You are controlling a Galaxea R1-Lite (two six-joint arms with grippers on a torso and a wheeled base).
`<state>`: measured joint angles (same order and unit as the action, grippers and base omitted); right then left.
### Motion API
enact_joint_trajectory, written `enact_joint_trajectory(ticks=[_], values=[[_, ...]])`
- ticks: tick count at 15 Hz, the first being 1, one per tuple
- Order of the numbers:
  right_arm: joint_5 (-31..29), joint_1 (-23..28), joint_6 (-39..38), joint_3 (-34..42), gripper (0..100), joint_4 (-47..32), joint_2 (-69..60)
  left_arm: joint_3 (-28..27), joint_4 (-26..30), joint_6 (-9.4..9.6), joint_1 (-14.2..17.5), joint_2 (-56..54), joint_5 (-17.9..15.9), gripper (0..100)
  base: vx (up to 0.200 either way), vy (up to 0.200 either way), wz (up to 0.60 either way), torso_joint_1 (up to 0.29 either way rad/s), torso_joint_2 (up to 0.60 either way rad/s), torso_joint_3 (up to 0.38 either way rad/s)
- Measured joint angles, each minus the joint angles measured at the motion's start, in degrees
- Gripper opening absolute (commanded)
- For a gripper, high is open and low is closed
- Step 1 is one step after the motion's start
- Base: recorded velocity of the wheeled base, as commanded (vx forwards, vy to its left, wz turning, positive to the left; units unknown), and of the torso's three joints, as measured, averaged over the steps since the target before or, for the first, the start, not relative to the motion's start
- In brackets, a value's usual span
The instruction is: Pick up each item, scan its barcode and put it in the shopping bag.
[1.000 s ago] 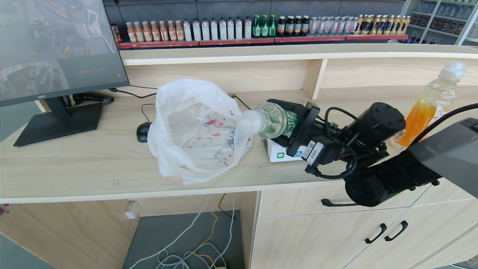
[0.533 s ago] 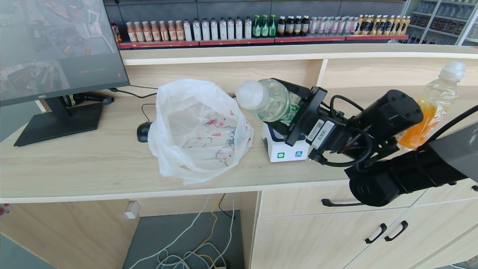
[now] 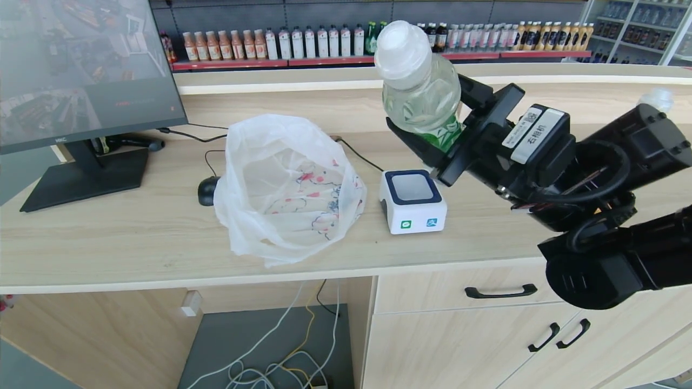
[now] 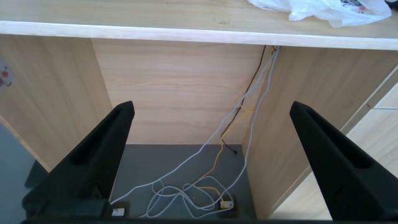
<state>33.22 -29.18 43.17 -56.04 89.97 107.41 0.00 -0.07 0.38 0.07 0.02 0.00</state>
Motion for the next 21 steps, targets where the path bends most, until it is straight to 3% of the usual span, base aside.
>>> enact_joint_trajectory(ticks=[5,9,16,21], values=[[-5.6,-0.1,-10.0,4.4,0,0.0,-4.6,0.0,0.0,0.13,0.0,0.0,0.0,100,0.0,0.0,0.0,0.0,0.0,0.0],[-12.6,0.7,-22.8,9.5,0,-0.1,-5.4,0.0,0.0,0.13,0.0,0.0,0.0,100,0.0,0.0,0.0,0.0,0.0,0.0],[-32.7,-2.0,-35.3,12.9,0,-0.1,-6.1,0.0,0.0,0.2,0.0,0.0,0.0,100,0.0,0.0,0.0,0.0,0.0,0.0],[-33.9,-3.5,-36.4,11.8,0,0.0,-6.2,0.0,0.0,0.06,0.0,0.0,0.0,100,0.0,0.0,0.0,0.0,0.0,0.0]])
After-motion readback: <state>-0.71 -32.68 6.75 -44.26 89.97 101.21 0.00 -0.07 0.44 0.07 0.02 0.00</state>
